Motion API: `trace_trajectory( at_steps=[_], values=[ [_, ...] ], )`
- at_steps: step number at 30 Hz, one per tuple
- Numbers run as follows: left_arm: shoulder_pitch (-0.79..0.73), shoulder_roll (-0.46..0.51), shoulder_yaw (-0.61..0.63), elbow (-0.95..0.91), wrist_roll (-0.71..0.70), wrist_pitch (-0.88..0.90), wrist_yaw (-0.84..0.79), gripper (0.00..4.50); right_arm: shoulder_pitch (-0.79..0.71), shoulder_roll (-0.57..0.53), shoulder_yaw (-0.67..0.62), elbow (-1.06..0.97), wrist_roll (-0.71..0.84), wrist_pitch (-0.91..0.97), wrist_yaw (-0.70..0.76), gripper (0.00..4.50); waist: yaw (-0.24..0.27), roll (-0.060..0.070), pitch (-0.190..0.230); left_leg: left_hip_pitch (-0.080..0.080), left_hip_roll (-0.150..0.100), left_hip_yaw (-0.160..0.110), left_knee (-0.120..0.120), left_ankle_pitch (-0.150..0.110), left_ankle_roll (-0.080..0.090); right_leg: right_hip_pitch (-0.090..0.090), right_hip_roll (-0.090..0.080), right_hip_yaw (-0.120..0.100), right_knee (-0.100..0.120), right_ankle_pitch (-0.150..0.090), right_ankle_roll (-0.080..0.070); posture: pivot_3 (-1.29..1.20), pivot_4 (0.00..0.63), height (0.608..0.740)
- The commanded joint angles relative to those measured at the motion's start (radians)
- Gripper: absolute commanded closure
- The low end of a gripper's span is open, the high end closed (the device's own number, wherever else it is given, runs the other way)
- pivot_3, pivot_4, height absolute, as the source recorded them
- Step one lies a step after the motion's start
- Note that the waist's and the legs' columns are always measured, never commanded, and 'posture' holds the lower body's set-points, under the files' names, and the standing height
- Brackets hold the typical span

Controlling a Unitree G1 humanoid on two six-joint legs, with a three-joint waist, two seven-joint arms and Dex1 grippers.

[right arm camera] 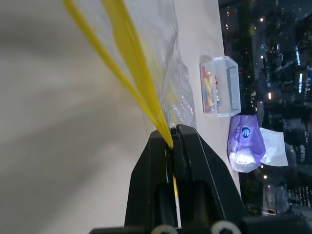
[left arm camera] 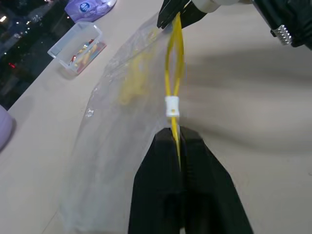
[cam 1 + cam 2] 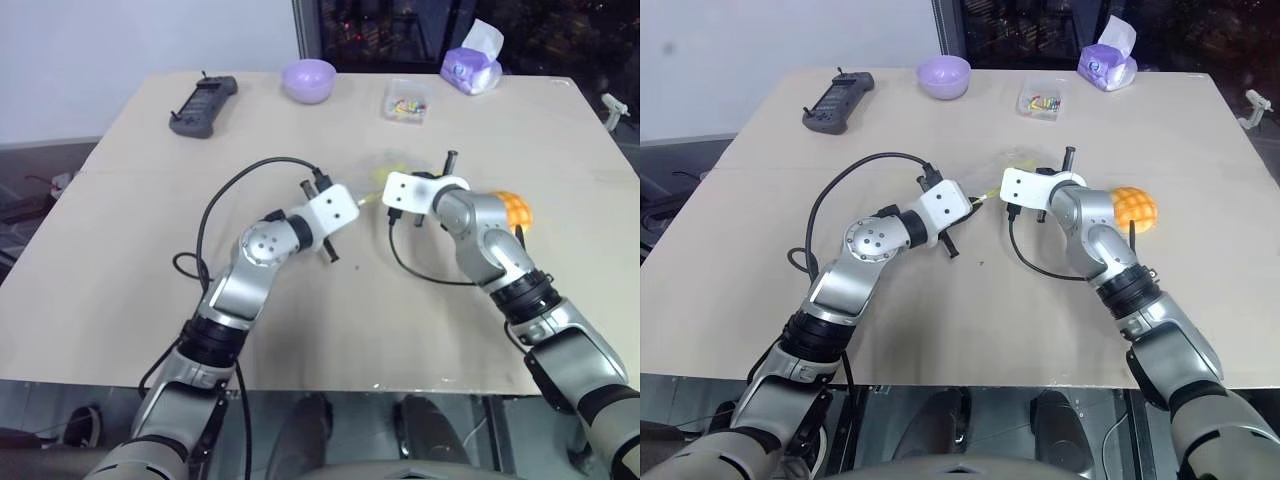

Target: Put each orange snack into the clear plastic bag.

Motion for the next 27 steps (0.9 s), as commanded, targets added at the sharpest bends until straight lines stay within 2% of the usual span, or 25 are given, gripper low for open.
trace_trajectory(
  at_steps=[1, 4, 5, 6, 10, 14, 18, 21, 24, 27],
  values=[
    [-0.006, 0.004, -0.007, -0.028, 0.002, -0.024, 0.001, 4.47, 0.002, 0.002, -0.004, -0.041, -0.005, 0.001, -0.001, 4.5, 0.0, 0.0, 0.0, 0.0, 0.0, 0.0, 0.0, 0.0, 0.0, 0.0, 0.0, 0.0, 0.0, 0.0, 0.0, 0.0, 0.15, 0.74],
    [-0.007, 0.013, -0.008, -0.018, 0.012, -0.039, 0.007, 4.47, 0.007, -0.002, -0.01, -0.057, 0.014, -0.01, 0.02, 4.5, 0.0, 0.0, 0.0, 0.0, 0.0, 0.0, 0.0, 0.0, 0.0, 0.0, 0.0, 0.0, 0.0, 0.0, 0.0, 0.0, 0.15, 0.74],
    [-0.009, 0.014, -0.007, -0.015, 0.014, -0.043, 0.008, 4.5, 0.012, -0.002, -0.02, -0.069, 0.023, -0.008, 0.023, 3.87, 0.0, 0.0, 0.0, 0.0, 0.0, 0.0, 0.0, 0.0, 0.0, 0.0, 0.0, 0.0, 0.0, 0.0, 0.0, 0.0, 0.15, 0.74],
    [-0.009, 0.015, -0.006, -0.013, 0.014, -0.045, 0.009, 4.5, 0.016, -0.002, -0.027, -0.077, 0.03, -0.006, 0.024, 3.56, 0.0, 0.0, 0.0, 0.0, 0.0, 0.0, 0.0, 0.0, 0.0, 0.0, 0.0, 0.0, 0.0, 0.0, 0.0, 0.0, 0.15, 0.74],
    [-0.007, 0.014, -0.006, -0.009, 0.013, -0.065, 0.012, 4.5, 0.04, -0.036, -0.067, -0.132, 0.072, 0.023, 0.085, 1.7, 0.001, 0.0, 0.0, 0.0, 0.0, 0.0, 0.0, 0.0, 0.0, 0.0, 0.0, 0.0, 0.0, 0.0, 0.0, 0.0, 0.15, 0.74],
    [-0.001, 0.018, -0.006, -0.007, 0.009, -0.083, 0.008, 4.5, 0.066, -0.06, -0.169, -0.234, 0.171, 0.135, 0.178, 1.7, 0.003, 0.0, 0.0, 0.0, 0.0, 0.0, 0.0, 0.0, 0.0, 0.0, 0.0, 0.0, 0.0, 0.0, 0.0, 0.0, 0.15, 0.74],
    [-0.006, 0.019, -0.001, 0.003, 0.006, -0.094, 0.01, 4.5, 0.105, -0.066, -0.286, -0.371, 0.338, 0.259, 0.301, 1.7, 0.001, 0.0, 0.0, 0.0, 0.0, 0.0, 0.0, 0.0, 0.001, 0.0, 0.0, 0.0, 0.001, 0.0, 0.0, 0.0, 0.15, 0.74],
    [-0.005, 0.02, 0.001, 0.007, 0.006, -0.098, 0.01, 4.5, 0.108, -0.058, -0.34, -0.448, 0.416, 0.372, 0.331, 1.7, 0.001, 0.0, 0.0, 0.0, 0.0, 0.0, 0.0, -0.002, 0.003, 0.0, 0.0, 0.0, 0.002, 0.0, 0.0, 0.0, 0.15, 0.74],
    [-0.005, 0.02, 0.0, 0.014, 0.007, -0.103, 0.012, 4.5, 0.094, -0.033, -0.349, -0.508, 0.477, 0.465, 0.327, 2.47, 0.001, 0.0, 0.0, 0.001, 0.0, 0.0, 0.001, -0.002, 0.004, 0.0, 0.0, 0.0, 0.003, 0.0, 0.0, 0.0, 0.15, 0.74],
    [-0.007, 0.016, -0.001, 0.018, 0.006, -0.104, 0.013, 4.5, 0.093, 0.032, -0.335, -0.56, 0.553, 0.541, 0.31, 3.95, -0.001, 0.0, 0.0, 0.001, 0.0, 0.0, 0.001, -0.002, 0.004, 0.0, 0.001, 0.0, 0.004, 0.0, 0.0, 0.0, 0.15, 0.74]
  ],
)
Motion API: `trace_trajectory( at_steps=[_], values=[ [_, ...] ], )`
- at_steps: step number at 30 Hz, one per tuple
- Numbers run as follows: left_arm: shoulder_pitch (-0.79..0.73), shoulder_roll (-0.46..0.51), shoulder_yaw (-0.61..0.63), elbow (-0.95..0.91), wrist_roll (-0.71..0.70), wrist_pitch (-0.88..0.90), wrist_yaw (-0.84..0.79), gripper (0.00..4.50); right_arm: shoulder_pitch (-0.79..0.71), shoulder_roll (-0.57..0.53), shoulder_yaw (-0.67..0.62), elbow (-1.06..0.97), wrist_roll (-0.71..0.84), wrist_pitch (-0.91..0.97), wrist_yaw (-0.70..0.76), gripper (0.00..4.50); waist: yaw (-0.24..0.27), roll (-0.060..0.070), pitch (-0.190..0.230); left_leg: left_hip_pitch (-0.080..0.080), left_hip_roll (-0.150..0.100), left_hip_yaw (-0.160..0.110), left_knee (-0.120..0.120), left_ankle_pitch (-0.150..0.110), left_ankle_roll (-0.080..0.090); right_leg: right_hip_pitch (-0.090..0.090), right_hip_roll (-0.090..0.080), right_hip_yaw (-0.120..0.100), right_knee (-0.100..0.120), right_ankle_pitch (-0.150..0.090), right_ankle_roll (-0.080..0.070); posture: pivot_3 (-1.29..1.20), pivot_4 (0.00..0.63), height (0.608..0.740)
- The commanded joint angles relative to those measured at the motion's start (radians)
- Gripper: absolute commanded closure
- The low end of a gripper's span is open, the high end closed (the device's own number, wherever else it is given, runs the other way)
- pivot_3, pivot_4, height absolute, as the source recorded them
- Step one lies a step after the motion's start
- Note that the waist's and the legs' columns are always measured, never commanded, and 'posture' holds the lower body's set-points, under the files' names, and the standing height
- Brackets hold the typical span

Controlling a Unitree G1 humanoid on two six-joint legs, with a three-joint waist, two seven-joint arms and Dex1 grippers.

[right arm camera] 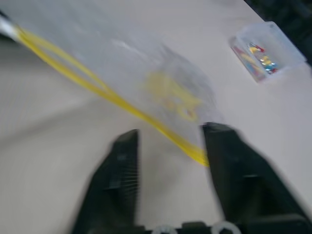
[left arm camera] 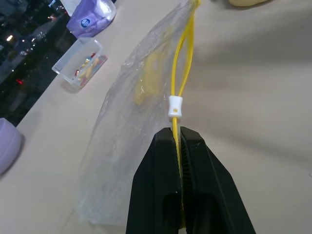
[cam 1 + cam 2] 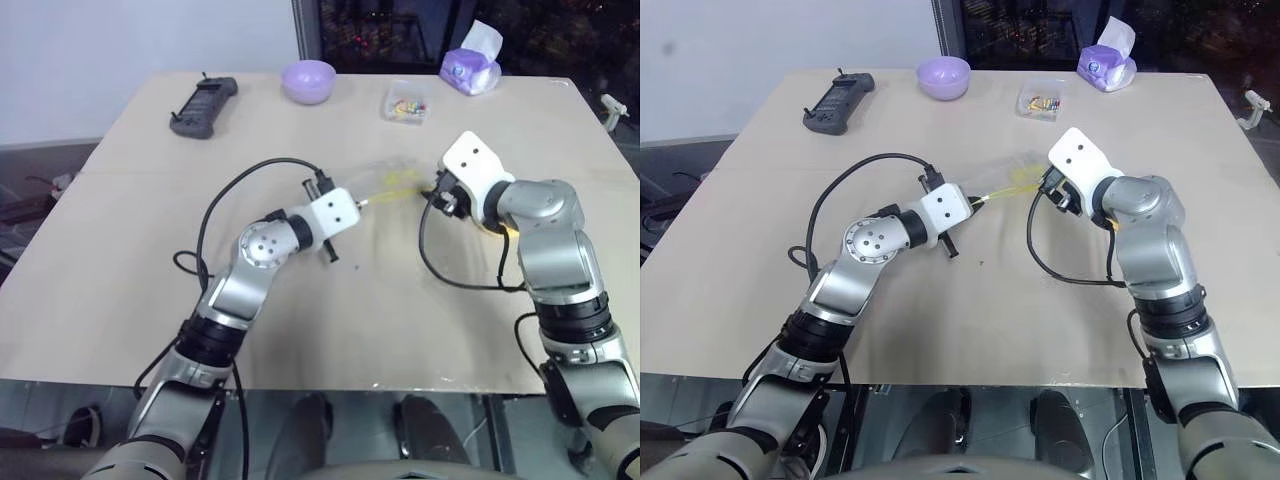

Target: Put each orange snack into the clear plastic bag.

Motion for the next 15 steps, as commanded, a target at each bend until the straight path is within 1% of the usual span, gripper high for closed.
trace_trajectory(
  at_steps=[1, 6, 15],
  values=[
    [-0.009, -0.002, 0.01, -0.007, -0.004, -0.022, 0.011, 4.5, -0.023, 0.074, 0.003, -0.094, 0.093, 0.089, -0.028, 4.42, -0.001, 0.0, 0.0, 0.0, 0.0, 0.0, 0.0, 0.0, 0.0, 0.0, 0.0, 0.0, 0.0, 0.0, 0.0, 0.0, 0.15, 0.74],
    [-0.019, -0.011, 0.007, -0.004, -0.003, -0.021, 0.012, 4.5, -0.021, 0.162, 0.051, -0.053, 0.128, 0.109, -0.13, 4.42, 0.002, 0.0, 0.0, 0.0, 0.0, 0.0, 0.0, 0.0, 0.0, 0.0, 0.0, 0.0, 0.0, 0.0, 0.0, 0.0, 0.15, 0.74],
    [-0.018, -0.013, 0.005, -0.014, -0.008, -0.024, 0.002, 4.5, -0.03, 0.178, 0.046, 0.013, 0.183, 0.097, -0.231, 4.42, 0.001, 0.0, 0.0, 0.0, 0.0, 0.0, 0.0, 0.0, 0.0, 0.0, 0.0, 0.0, 0.0, 0.0, 0.0, 0.0, 0.15, 0.74]
  ],
)
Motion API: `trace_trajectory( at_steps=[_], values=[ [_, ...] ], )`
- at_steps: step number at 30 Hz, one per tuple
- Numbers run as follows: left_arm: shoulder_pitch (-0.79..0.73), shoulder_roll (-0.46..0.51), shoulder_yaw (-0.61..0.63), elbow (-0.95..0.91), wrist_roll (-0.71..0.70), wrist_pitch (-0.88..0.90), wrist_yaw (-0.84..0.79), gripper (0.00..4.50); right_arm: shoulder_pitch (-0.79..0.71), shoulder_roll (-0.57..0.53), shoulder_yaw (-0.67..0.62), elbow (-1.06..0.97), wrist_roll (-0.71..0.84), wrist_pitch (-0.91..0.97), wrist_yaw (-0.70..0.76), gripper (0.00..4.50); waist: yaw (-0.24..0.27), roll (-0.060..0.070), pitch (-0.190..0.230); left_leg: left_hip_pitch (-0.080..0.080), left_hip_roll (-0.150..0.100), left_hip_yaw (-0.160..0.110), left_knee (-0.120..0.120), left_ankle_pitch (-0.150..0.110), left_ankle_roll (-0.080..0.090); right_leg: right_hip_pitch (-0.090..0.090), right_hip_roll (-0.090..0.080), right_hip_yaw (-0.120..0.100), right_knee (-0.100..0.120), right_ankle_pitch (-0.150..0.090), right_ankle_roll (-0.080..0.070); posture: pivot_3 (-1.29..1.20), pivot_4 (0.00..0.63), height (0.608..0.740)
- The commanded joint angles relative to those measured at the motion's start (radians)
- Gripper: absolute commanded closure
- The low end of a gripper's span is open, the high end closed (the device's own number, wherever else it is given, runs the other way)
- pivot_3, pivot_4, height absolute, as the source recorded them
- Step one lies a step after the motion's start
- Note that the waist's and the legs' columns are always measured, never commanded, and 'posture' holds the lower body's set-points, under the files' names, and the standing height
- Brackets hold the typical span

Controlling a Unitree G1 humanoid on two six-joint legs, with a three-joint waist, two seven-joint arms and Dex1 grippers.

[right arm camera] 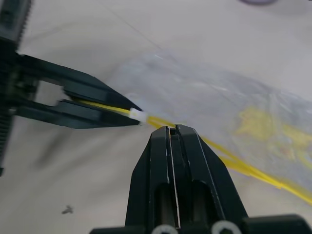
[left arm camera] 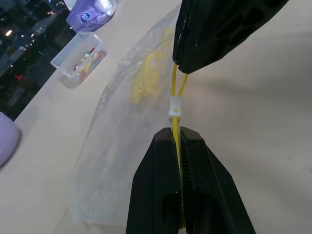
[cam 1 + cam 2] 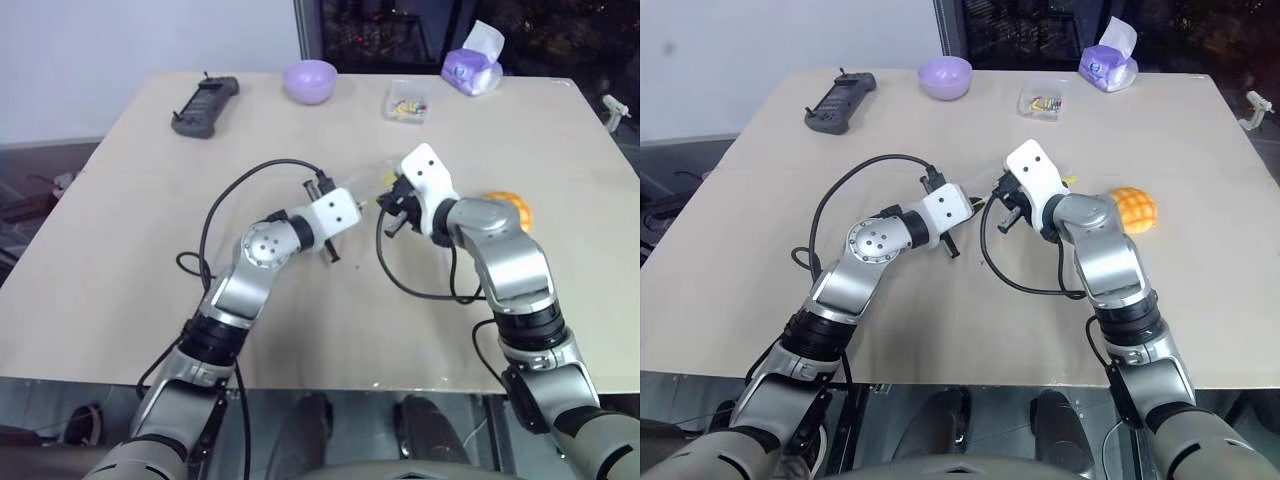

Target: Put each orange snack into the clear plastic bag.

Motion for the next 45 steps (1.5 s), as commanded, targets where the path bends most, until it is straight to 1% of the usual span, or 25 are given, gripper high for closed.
trace_trajectory(
  at_steps=[1, 4, 10, 13, 15, 20, 22, 24, 28, 29, 31, 33, 34, 35, 36, 37, 39, 42, 45],
  values=[
    [-0.01, 0.0, 0.004, -0.032, -0.008, -0.023, -0.004, 4.5, -0.028, 0.003, -0.022, 0.006, 0.026, -0.016, -0.051, 4.42, -0.001, 0.0, 0.0, 0.0, 0.0, 0.0, 0.0, 0.0, 0.0, 0.0, 0.0, 0.0, 0.0, 0.0, 0.0, 0.0, 0.15, 0.74],
    [-0.004, 0.006, -0.003, -0.039, -0.008, -0.037, -0.016, 4.5, -0.018, 0.01, -0.044, 0.03, 0.051, -0.019, -0.087, 4.42, -0.001, 0.0, 0.0, 0.0, 0.0, 0.0, 0.0, 0.0, 0.0, 0.0, 0.0, 0.0, 0.0, 0.0, 0.0, 0.0, 0.15, 0.74],
    [0.005, 0.026, -0.021, -0.039, -0.008, -0.09, -0.047, 4.5, -0.017, 0.063, -0.125, 0.069, 0.145, 0.013, -0.144, 4.42, -0.001, 0.0, 0.0, 0.0, 0.0, 0.0, 0.0, 0.0, 0.0, 0.0, 0.0, 0.0, 0.0, 0.0, 0.0, 0.0, 0.15, 0.74],
    [0.004, 0.031, -0.025, -0.033, -0.01, -0.124, -0.062, 4.5, -0.029, 0.088, -0.171, 0.106, 0.19, 0.029, -0.173, 4.42, 0.0, 0.0, 0.0, 0.0, 0.0, 0.0, 0.0, 0.0, 0.0, 0.0, 0.0, 0.0, 0.0, 0.0, 0.0, 0.0, 0.15, 0.74],
    [0.005, 0.035, -0.027, -0.031, -0.014, -0.149, -0.075, 4.5, -0.033, 0.09, -0.179, 0.143, 0.201, 0.017, -0.193, 4.42, -0.001, 0.0, 0.0, 0.0, 0.0, 0.0, 0.0, 0.0, 0.0, 0.0, 0.0, 0.0, 0.0, 0.0, 0.0, 0.0, 0.15, 0.74],
    [-0.007, 0.025, -0.029, -0.033, -0.023, -0.168, -0.094, 4.5, -0.03, 0.091, -0.154, 0.221, 0.211, -0.034, -0.22, 4.42, -0.001, 0.0, 0.0, 0.0, 0.0, 0.0, 0.0, 0.0, 0.0, 0.0, 0.0, 0.0, 0.0, 0.0, 0.0, 0.0, 0.15, 0.74],
    [-0.013, 0.026, -0.033, -0.033, -0.021, -0.179, -0.105, 4.5, -0.035, 0.085, -0.126, 0.258, 0.19, -0.085, -0.238, 4.42, -0.002, 0.0, 0.0, 0.0, 0.0, 0.001, 0.0, 0.0, 0.0, 0.0, 0.0, 0.0, 0.0, 0.0, 0.0, 0.0, 0.15, 0.74],
    [-0.011, 0.027, -0.033, -0.041, -0.024, -0.172, -0.114, 4.5, -0.037, 0.063, -0.076, 0.283, 0.152, -0.168, -0.244, 4.42, -0.002, 0.0, 0.0, 0.0, 0.0, 0.001, 0.0, 0.0, 0.0, 0.0, 0.0, 0.0, 0.0, 0.0, 0.0, 0.0, 0.15, 0.74],
    [-0.009, 0.025, -0.028, -0.049, -0.031, -0.164, -0.122, 4.5, -0.01, -0.028, 0.088, 0.333, 0.034, -0.406, -0.216, 4.42, -0.002, 0.0, 0.0, 0.0, 0.0, 0.001, 0.0, 0.0, 0.0, 0.0, 0.0, 0.0, 0.0, 0.0, 0.0, 0.0, 0.15, 0.74],
    [-0.009, 0.025, -0.027, -0.048, -0.032, -0.164, -0.123, 4.5, -0.004, -0.047, 0.114, 0.35, 0.011, -0.461, -0.214, 3.85, -0.002, 0.0, 0.0, 0.0, 0.0, 0.001, 0.0, 0.0, 0.0, 0.0, 0.0, 0.0, 0.0, 0.0, 0.0, 0.0, 0.15, 0.74],
    [-0.009, 0.024, -0.026, -0.047, -0.034, -0.163, -0.122, 4.5, 0.004, -0.078, 0.146, 0.383, -0.027, -0.569, -0.221, 3.33, -0.002, 0.0, 0.0, 0.0, 0.0, 0.001, 0.0, 0.0, 0.0, 0.0, 0.0, 0.0, 0.0, 0.0, 0.0, 0.0, 0.15, 0.74],
    [-0.009, 0.024, -0.025, -0.047, -0.036, -0.161, -0.123, 4.5, 0.008, -0.117, 0.182, 0.42, -0.075, -0.696, -0.232, 2.29, -0.001, 0.0, 0.0, 0.0, 0.0, 0.001, 0.0, 0.0, 0.0, 0.0, 0.0, 0.0, 0.0, 0.0, 0.0, 0.0, 0.15, 0.74],
    [-0.009, 0.024, -0.025, -0.048, -0.037, -0.16, -0.123, 4.5, 0.011, -0.13, 0.194, 0.435, -0.095, -0.754, -0.242, 1.9, -0.001, 0.0, 0.0, 0.0, 0.0, 0.001, 0.0, 0.0, 0.0, 0.0, 0.0, 0.0, -0.001, 0.0, 0.0, 0.0, 0.15, 0.74],
    [-0.008, 0.024, -0.025, -0.047, -0.038, -0.16, -0.123, 4.5, 0.012, -0.139, 0.204, 0.452, -0.113, -0.805, -0.253, 1.4, -0.001, 0.0, 0.0, 0.0, 0.0, 0.001, 0.0, 0.0, 0.0, 0.0, 0.0, 0.001, -0.001, 0.0, 0.0, 0.0, 0.15, 0.74],
    [-0.009, 0.024, -0.025, -0.046, -0.038, -0.159, -0.122, 4.5, 0.011, -0.14, 0.208, 0.472, -0.132, -0.844, -0.273, 1.08, -0.001, 0.0, 0.0, 0.0, 0.0, 0.001, 0.0, 0.0, 0.0, 0.0, 0.0, 0.001, -0.001, 0.0, 0.0, 0.0, 0.15, 0.74],
    [-0.009, 0.025, -0.024, -0.045, -0.038, -0.16, -0.121, 4.5, 0.009, -0.142, 0.212, 0.493, -0.151, -0.872, -0.29, 0.95, -0.002, 0.0, 0.0, 0.0, 0.0, 0.001, 0.0, 0.0, 0.0, 0.0, 0.0, 0.001, -0.001, 0.0, 0.0, 0.0, 0.15, 0.74],
    [-0.012, 0.026, -0.02, -0.04, -0.039, -0.161, -0.118, 4.5, 0.002, -0.147, 0.221, 0.537, -0.192, -0.919, -0.317, 0.35, -0.003, 0.0, 0.0, 0.0, 0.0, 0.001, 0.0, 0.0, 0.0, 0.0, 0.0, 0.001, 0.0, 0.0, 0.0, 0.0, 0.15, 0.74],
    [-0.016, 0.03, -0.012, -0.033, -0.041, -0.163, -0.115, 4.5, -0.008, -0.155, 0.222, 0.586, -0.236, -0.96, -0.345, 0.35, -0.002, 0.0, 0.0, 0.0, 0.0, 0.001, 0.0, 0.001, -0.002, 0.0, 0.0, 0.001, 0.0, 0.0, 0.0, 0.0, 0.15, 0.74],
    [-0.028, 0.048, 0.007, 0.002, -0.03, -0.168, -0.102, 4.5, -0.011, -0.186, 0.207, 0.61, -0.271, -0.981, -0.357, 0.35, -0.001, 0.0, 0.0, 0.0, 0.0, 0.001, 0.0, 0.002, -0.003, 0.0, 0.0, 0.001, -0.001, 0.0, 0.0, 0.0, 0.15, 0.74]
  ],
)
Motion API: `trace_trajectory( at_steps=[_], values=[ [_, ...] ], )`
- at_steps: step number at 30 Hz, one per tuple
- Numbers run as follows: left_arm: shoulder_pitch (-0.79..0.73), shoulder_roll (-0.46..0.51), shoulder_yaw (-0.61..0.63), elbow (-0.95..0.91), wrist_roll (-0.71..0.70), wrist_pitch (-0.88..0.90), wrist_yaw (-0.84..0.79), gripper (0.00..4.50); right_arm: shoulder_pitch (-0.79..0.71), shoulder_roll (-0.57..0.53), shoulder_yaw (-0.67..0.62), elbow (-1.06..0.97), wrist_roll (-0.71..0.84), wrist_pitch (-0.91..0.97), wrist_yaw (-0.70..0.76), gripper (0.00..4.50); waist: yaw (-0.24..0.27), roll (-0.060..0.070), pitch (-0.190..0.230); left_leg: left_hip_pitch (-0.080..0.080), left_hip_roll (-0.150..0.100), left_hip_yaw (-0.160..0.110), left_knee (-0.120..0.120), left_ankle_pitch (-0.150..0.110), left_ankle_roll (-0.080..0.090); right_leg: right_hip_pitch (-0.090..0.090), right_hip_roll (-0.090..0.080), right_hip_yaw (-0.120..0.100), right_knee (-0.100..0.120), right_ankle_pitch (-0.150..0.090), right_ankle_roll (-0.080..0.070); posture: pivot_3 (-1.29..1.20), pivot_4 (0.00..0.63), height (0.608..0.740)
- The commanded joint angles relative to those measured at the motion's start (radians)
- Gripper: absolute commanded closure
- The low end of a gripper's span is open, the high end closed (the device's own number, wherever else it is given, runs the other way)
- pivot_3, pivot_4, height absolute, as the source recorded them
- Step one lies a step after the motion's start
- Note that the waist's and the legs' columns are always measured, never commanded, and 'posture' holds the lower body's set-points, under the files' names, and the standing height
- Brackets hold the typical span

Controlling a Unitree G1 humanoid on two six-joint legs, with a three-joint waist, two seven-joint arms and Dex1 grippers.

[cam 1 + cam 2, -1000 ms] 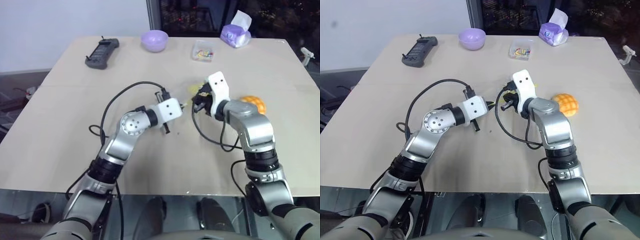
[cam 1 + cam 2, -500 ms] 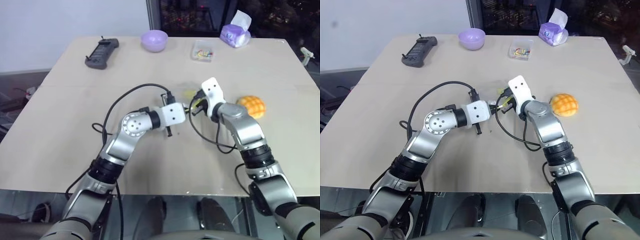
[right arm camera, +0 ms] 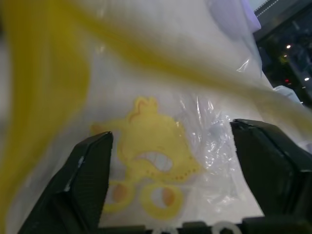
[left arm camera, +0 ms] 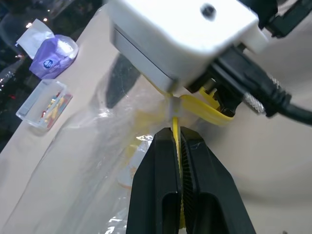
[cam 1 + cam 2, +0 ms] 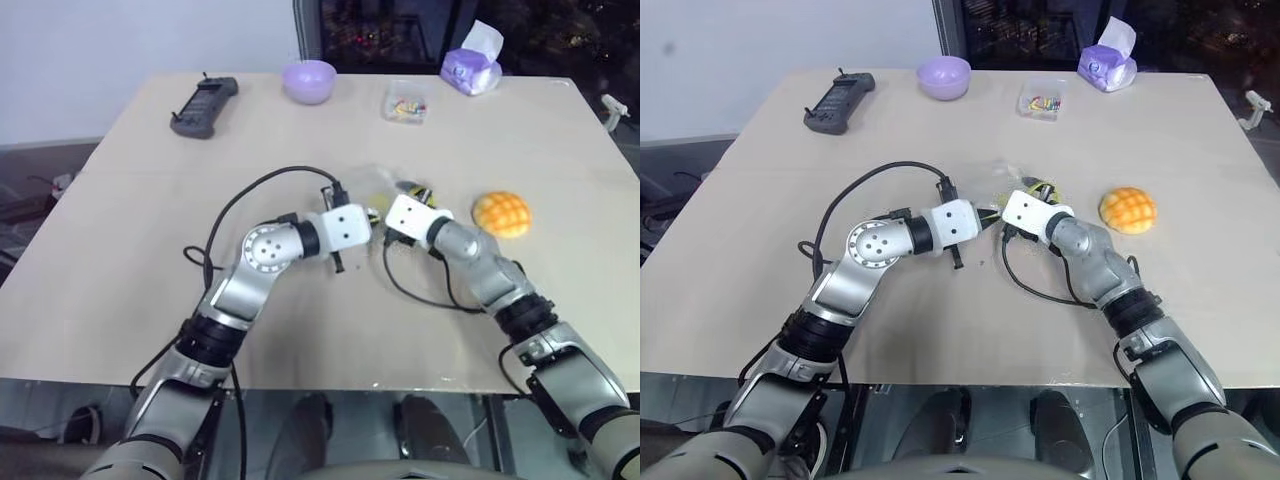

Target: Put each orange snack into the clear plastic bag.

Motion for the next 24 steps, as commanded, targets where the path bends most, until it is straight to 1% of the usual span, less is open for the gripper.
trace_trajectory(
  at_steps=[1, 3, 6, 9, 11, 14, 15, 16, 19, 21, 24],
  values=[
    [-0.03, 0.023, 0.047, 0.022, 0.001, -0.019, 0.026, 4.5, -0.02, -0.052, -0.031, 0.002, -0.034, -0.039, -0.019, 0.35, 0.001, 0.0, 0.0, 0.0, 0.0, 0.0, 0.0, 0.0, 0.0, 0.0, 0.0, 0.0, 0.0, 0.0, 0.0, 0.0, 0.15, 0.74],
    [-0.037, 0.032, 0.053, 0.05, 0.011, -0.021, 0.037, 4.5, -0.017, -0.087, -0.051, -0.017, -0.035, -0.056, -0.004, 0.35, 0.003, 0.0, 0.0, 0.0, 0.0, 0.0, 0.0, 0.0, 0.0, 0.0, 0.0, 0.0, 0.0, 0.0, 0.0, 0.0, 0.15, 0.74],
    [-0.042, 0.038, 0.056, 0.074, 0.011, -0.027, 0.048, 4.5, 0.004, -0.121, -0.084, -0.099, 0.018, -0.066, 0.061, 0.35, 0.0, 0.0, 0.0, 0.0, 0.0, 0.0, 0.0, 0.0, 0.0, 0.0, 0.0, 0.0, 0.0, 0.0, 0.0, 0.0, 0.15, 0.74],
    [-0.066, 0.042, 0.066, 0.117, 0.02, -0.035, 0.077, 4.5, 0.079, -0.115, -0.177, -0.295, 0.256, 0.062, 0.246, 0.35, 0.001, 0.0, 0.0, 0.0, 0.0, 0.0, 0.0, 0.0, 0.0, 0.0, 0.0, 0.0, -0.001, 0.0, 0.0, 0.0, 0.15, 0.74],
    [-0.079, 0.039, 0.068, 0.136, 0.02, -0.038, 0.088, 4.5, 0.12, -0.138, -0.226, -0.41, 0.382, 0.148, 0.355, 0.35, 0.001, 0.0, 0.0, 0.0, 0.0, -0.001, -0.001, -0.002, 0.003, 0.0, 0.0, -0.001, -0.001, 0.0, 0.0, 0.0, 0.15, 0.74],
    [-0.085, 0.031, 0.066, 0.148, 0.019, -0.045, 0.091, 4.5, 0.167, -0.169, -0.326, -0.522, 0.56, 0.304, 0.445, 0.35, 0.003, 0.0, 0.0, 0.0, 0.0, -0.001, 0.0, -0.002, 0.004, 0.001, 0.0, 0.0, -0.001, 0.0, 0.0, 0.0, 0.15, 0.74],
    [-0.084, 0.025, 0.066, 0.147, 0.017, -0.045, 0.093, 4.5, 0.182, -0.182, -0.373, -0.517, 0.59, 0.322, 0.445, 0.35, 0.004, 0.0, 0.0, 0.0, 0.0, -0.001, 0.0, -0.002, 0.004, 0.001, 0.0, 0.0, -0.001, 0.0, 0.0, 0.0, 0.15, 0.74],
    [-0.083, 0.02, 0.066, 0.148, 0.015, -0.045, 0.094, 4.5, 0.186, -0.184, -0.423, -0.479, 0.6, 0.329, 0.413, 0.35, 0.006, 0.0, 0.0, 0.0, 0.0, -0.001, 0.0, -0.002, 0.004, 0.001, 0.0, 0.0, -0.001, 0.0, 0.0, 0.0, 0.15, 0.74],
    [-0.085, 0.011, 0.068, 0.162, 0.018, -0.047, 0.101, 4.5, 0.166, -0.164, -0.531, -0.31, 0.568, 0.299, 0.25, 0.35, 0.007, -0.001, 0.0, 0.0, 0.0, -0.001, 0.0, -0.002, 0.004, 0.001, 0.0, -0.001, 0.0, 0.0, 0.0, 0.0, 0.15, 0.74],
    [-0.087, 0.008, 0.069, 0.169, 0.021, -0.049, 0.104, 4.5, 0.15, -0.17, -0.561, -0.174, 0.524, 0.288, 0.156, 0.35, 0.006, -0.001, 0.0, 0.0, 0.0, 0.0, 0.0, -0.002, 0.004, 0.001, 0.0, 0.0, 0.0, 0.0, 0.0, 0.0, 0.15, 0.74],
    [-0.085, 0.009, 0.07, 0.169, 0.021, -0.05, 0.106, 4.5, 0.164, -0.162, -0.601, -0.087, 0.52, 0.276, 0.1, 0.35, 0.003, -0.001, 0.0, 0.0, 0.0, 0.0, 0.0, -0.002, 0.003, 0.0, 0.0, 0.0, 0.0, 0.0, 0.0, 0.0, 0.15, 0.74]
  ],
)
